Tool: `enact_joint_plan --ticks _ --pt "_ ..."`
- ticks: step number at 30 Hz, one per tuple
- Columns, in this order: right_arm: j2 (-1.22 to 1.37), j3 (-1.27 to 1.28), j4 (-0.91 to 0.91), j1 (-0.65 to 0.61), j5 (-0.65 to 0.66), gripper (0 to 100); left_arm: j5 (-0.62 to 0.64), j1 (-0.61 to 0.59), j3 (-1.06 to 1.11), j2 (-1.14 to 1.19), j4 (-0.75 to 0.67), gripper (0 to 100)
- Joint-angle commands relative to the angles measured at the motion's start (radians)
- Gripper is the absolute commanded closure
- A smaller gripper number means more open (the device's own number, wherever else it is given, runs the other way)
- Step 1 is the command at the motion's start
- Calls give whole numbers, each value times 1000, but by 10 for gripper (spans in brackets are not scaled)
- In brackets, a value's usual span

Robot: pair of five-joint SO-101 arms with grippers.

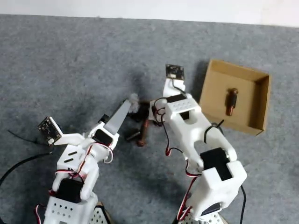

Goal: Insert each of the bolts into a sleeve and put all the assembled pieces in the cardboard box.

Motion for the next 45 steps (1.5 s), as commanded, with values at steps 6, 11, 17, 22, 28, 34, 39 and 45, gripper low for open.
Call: enact_joint_plan --ticks 6,11,17,22,28,34,39,45 --pt "4 -2 53 4 -11 868 5 -12 19 -13 -2 590" --pt "5 -2 51 1 -11 868 3 -13 19 -12 12 590" --pt "5 -2 56 4 -11 868 3 -13 19 -12 12 590" --pt "5 -1 71 5 -11 868 3 -13 19 -12 14 590" --pt "7 -5 99 1 -6 868 3 -13 19 -13 11 590" --pt "7 -2 99 1 -9 967 3 -7 19 -13 12 590" --pt "5 -2 101 1 -3 995 5 -7 19 -13 12 590" --pt "-114 22 136 -44 161 995 5 -10 19 -13 12 590"
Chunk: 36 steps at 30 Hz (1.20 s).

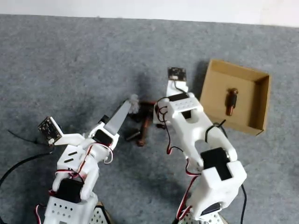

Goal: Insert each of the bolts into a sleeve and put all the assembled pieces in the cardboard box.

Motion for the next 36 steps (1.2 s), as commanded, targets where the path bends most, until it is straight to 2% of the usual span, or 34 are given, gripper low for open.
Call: enact_joint_plan --ticks 1,13,18,21,26,29,32,36 --pt "-128 53 21 -41 61 995 5 -12 19 -13 0 590" --pt "-947 710 -406 -12 68 995 3 -12 1 -15 14 590" --pt "-1256 900 -458 -15 190 995 -57 -4 -1 -15 38 590" --pt "-1412 986 -460 -13 199 995 -69 2 -28 -13 87 592" --pt "-1636 1096 -455 -10 199 995 -186 91 -125 -13 288 696" --pt "-1744 1148 -453 -10 199 995 -265 104 -193 -15 384 765" --pt "-1827 1188 -453 -10 199 995 -310 81 -223 -16 393 829" --pt "-1894 1221 -452 -2 199 995 -313 -47 -186 -16 301 896"
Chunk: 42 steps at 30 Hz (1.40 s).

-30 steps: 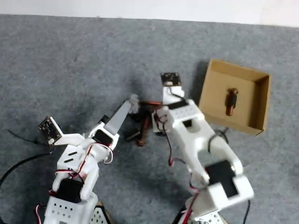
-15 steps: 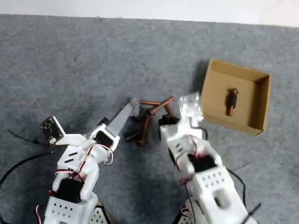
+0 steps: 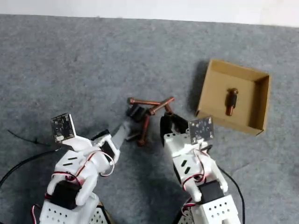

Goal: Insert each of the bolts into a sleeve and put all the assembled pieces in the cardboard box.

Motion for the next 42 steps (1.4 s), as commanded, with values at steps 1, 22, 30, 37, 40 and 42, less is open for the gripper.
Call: enact_joint_plan --ticks 1,22,30,37,40,42 --pt "-65 -1 -10 31 9 995 -12 -134 -8 -15 -106 906" --pt "-193 1 168 170 11 995 -882 -1 -87 15 -186 929" --pt "-191 2 170 168 11 995 -907 134 -443 610 -209 891" --pt "-191 22 165 168 11 995 -994 289 -816 1331 -227 891" --pt "-191 45 163 168 12 995 -993 303 -983 1560 -224 891" --pt "-191 45 163 170 12 995 -993 303 -1075 1679 -221 891"
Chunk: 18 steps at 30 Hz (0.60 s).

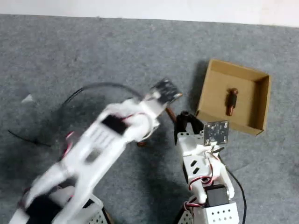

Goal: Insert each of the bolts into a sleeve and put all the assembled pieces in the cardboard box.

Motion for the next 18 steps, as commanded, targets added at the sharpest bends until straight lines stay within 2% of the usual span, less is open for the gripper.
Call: enact_joint_plan --ticks 1,5,8,18 --pt "-13 13 -4 10 12 995 -8 21 -268 311 -15 891" --pt "-13 15 -38 10 21 995 -9 21 -397 466 -15 891" --pt "-13 22 -81 12 98 995 -9 21 -487 556 -15 891" --pt "-15 44 -85 12 107 995 -9 13 -661 835 -18 891"
